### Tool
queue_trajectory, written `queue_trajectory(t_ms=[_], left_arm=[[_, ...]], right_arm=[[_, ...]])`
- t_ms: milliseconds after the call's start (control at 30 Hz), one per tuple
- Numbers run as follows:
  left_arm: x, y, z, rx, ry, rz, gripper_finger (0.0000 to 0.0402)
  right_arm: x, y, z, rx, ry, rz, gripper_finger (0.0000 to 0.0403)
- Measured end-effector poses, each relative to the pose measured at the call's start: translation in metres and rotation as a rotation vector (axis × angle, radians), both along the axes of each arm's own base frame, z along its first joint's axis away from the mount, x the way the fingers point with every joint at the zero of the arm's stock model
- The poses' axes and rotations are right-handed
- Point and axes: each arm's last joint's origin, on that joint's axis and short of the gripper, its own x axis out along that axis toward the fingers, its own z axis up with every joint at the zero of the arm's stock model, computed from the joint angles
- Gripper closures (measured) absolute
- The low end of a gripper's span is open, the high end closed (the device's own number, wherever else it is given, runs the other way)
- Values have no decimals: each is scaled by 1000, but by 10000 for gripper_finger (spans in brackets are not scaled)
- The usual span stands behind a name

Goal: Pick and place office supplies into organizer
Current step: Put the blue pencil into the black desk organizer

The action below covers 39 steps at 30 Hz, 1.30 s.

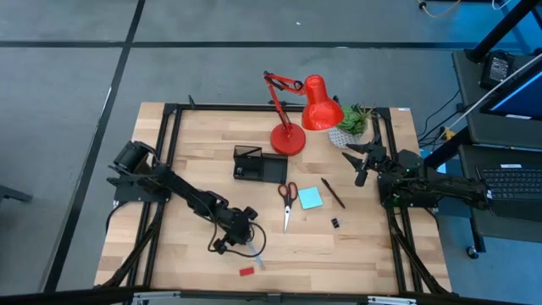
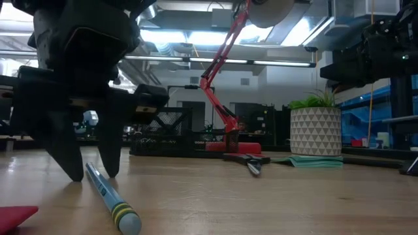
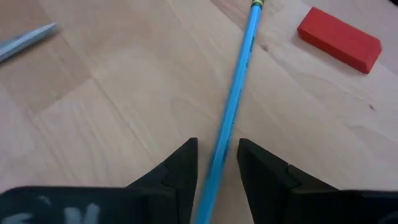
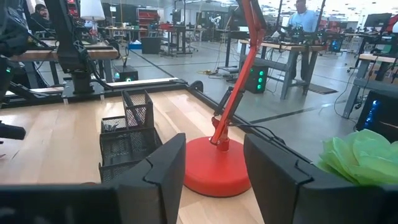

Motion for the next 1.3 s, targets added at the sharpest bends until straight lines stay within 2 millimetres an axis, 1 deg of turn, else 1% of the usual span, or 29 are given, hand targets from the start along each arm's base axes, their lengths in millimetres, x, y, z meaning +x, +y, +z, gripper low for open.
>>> queue_trajectory(t_ms=[200,467,633,933,1033,1167,1300], left_arm=[[0,0,-1,-34,29,53,342],[-6,3,-7,-113,91,243,389],[-8,1,-8,-108,88,306,392],[-8,2,-8,-129,111,415,395],[-8,3,-8,-123,103,456,396],[-5,11,-8,-121,88,565,397],[-1,22,-8,-115,64,713,397]], right_arm=[[0,0,0,1,0,0,237],[0,0,0,1,0,0,237],[0,0,0,1,-1,0,237],[0,0,0,23,-12,0,237],[0,0,0,68,-38,-1,237],[0,0,1,136,-78,-1,237],[0,0,1,137,-79,-1,237]])
